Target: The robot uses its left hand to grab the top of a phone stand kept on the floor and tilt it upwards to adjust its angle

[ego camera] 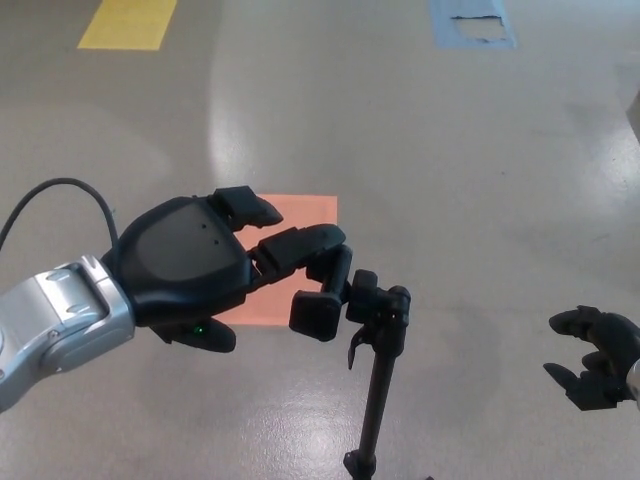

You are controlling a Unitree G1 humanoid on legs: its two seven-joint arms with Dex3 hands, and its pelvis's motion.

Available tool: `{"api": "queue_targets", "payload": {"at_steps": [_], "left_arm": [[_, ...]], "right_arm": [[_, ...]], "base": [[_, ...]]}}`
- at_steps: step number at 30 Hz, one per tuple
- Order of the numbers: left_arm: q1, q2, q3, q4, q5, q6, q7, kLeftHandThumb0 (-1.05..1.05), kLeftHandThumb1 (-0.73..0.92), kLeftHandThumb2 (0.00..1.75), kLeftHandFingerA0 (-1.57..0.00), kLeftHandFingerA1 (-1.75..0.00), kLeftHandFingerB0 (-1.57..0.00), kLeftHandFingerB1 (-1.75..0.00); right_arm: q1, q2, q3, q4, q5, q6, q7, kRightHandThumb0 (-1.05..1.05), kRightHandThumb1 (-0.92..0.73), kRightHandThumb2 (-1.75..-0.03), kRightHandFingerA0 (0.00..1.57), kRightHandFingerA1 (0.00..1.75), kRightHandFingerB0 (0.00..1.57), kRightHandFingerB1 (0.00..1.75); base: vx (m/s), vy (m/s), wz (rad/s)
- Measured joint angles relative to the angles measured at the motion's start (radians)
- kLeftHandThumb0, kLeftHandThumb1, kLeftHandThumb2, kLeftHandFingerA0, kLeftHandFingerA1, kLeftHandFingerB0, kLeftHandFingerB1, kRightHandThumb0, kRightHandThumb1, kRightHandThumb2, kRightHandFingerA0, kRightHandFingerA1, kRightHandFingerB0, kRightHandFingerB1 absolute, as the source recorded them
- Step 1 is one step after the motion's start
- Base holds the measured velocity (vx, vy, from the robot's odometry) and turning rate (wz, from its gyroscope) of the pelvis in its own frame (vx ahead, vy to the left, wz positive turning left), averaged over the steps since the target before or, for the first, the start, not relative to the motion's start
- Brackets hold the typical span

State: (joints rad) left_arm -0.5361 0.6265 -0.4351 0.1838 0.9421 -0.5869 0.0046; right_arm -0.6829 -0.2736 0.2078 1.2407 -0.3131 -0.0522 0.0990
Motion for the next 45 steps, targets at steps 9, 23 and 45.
{"api": "queue_targets", "payload": {"at_steps": [9, 23, 45], "left_arm": [[0.023, 0.001, -0.020, 0.015, 0.002, -0.004, 0.005, -0.66, 0.46, 0.78, -0.25, -0.46, -0.01, -0.16], [0.054, 0.001, -0.039, 0.028, -0.002, -0.005, 0.006, -0.61, 0.54, 0.57, -0.33, -0.35, -0.01, -0.25], [0.014, 0.006, -0.015, 0.046, -0.007, -0.002, 0.007, -0.68, 0.47, 0.80, -0.21, -0.44, 0.00, -0.13]], "right_arm": [[0.000, 0.000, 0.000, 0.000, 0.000, 0.000, 0.000, -0.25, -0.61, -1.08, 0.07, 0.51, 0.06, 0.49], [0.000, 0.000, -0.008, 0.000, 0.003, 0.000, 0.000, -0.24, -0.61, -1.08, 0.08, 0.51, 0.07, 0.49], [-0.004, 0.004, -0.017, 0.001, 0.003, -0.001, 0.001, -0.24, -0.61, -1.08, 0.07, 0.51, 0.06, 0.49]], "base": [[0.00, 0.000, 0.00], [0.00, 0.000, 0.00], [0.00, 0.000, 0.00]]}}
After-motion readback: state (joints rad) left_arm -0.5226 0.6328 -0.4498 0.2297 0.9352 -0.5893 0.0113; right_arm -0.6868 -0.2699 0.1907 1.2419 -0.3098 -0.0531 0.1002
